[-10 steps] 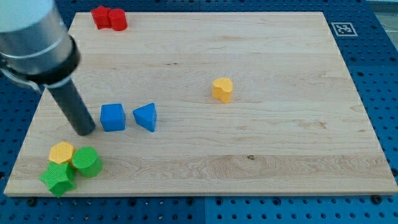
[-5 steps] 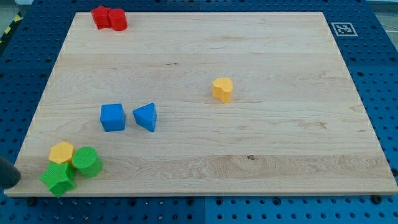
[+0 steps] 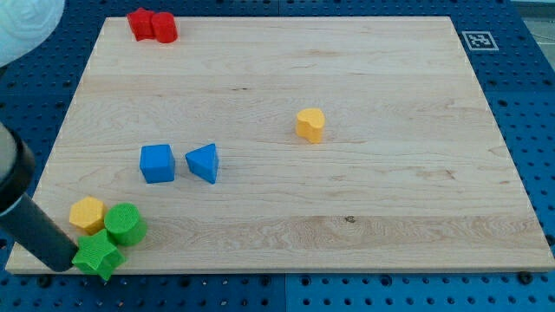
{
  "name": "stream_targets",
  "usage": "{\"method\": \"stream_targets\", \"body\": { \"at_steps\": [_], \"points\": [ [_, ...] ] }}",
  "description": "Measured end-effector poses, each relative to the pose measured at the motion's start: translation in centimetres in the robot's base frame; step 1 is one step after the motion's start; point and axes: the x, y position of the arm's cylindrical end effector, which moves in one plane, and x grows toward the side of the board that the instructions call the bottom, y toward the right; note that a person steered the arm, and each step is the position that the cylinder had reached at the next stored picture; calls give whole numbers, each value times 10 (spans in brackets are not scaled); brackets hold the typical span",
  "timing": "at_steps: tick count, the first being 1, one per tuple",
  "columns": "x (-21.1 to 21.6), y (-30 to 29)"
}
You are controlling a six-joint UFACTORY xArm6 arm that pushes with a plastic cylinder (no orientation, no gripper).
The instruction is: Move green star at bottom center of the board
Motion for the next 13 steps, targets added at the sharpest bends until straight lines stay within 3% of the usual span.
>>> {"method": "stream_targets", "body": {
  "at_steps": [13],
  "points": [
    [0, 52]
  ]
}}
